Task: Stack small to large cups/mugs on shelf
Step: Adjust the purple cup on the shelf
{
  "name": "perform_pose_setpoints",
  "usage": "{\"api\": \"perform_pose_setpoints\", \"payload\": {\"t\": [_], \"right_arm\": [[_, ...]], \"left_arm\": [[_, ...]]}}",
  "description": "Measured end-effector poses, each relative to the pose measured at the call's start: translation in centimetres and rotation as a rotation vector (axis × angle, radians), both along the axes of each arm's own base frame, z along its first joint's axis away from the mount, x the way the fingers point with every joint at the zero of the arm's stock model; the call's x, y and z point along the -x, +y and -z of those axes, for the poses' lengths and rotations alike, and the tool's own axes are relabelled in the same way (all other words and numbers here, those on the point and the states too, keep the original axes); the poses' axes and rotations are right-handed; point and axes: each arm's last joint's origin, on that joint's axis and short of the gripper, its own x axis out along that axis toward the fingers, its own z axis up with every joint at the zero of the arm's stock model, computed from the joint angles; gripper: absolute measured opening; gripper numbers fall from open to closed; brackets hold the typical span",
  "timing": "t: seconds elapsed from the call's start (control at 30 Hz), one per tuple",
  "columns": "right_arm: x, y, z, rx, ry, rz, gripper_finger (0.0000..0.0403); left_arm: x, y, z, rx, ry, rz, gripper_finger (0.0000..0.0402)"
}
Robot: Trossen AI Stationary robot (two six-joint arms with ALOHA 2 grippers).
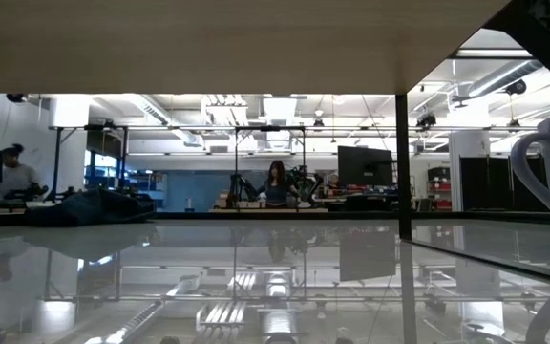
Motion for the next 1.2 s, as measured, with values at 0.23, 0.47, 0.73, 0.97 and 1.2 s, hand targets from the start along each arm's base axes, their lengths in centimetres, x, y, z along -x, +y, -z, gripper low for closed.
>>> {"api": "perform_pose_setpoints", "payload": {"t": [0.23, 0.47, 0.73, 0.97, 1.2], "right_arm": [[0.0, -0.4, -0.2, 0.008, -0.01, 0.01, 0.0009], [0.6, -1.5, -1.3, 0.062, -0.038, 0.049, 0.0009], [1.7, -3.0, -1.8, 0.142, 0.014, 0.094, 0.0009], [2.6, -3.2, -1.5, 0.207, 0.081, 0.085, 0.0009], [2.7, -3.6, -1.4, 0.226, 0.076, 0.083, 0.0008]], "left_arm": [[-4.1, 1.3, -0.3, 0.081, 0.018, 0.093, 0.0095], [-6.2, -0.2, -1.6, 0.087, -0.062, 0.185, 0.0095], [-6.5, -2.9, -2.3, 0.093, -0.1, 0.207, 0.0095], [-4.6, -5.0, -2.3, 0.161, -0.077, 0.167, 0.0095], [-3.3, -7.5, -3.8, 0.148, -0.139, 0.259, 0.0095]]}}
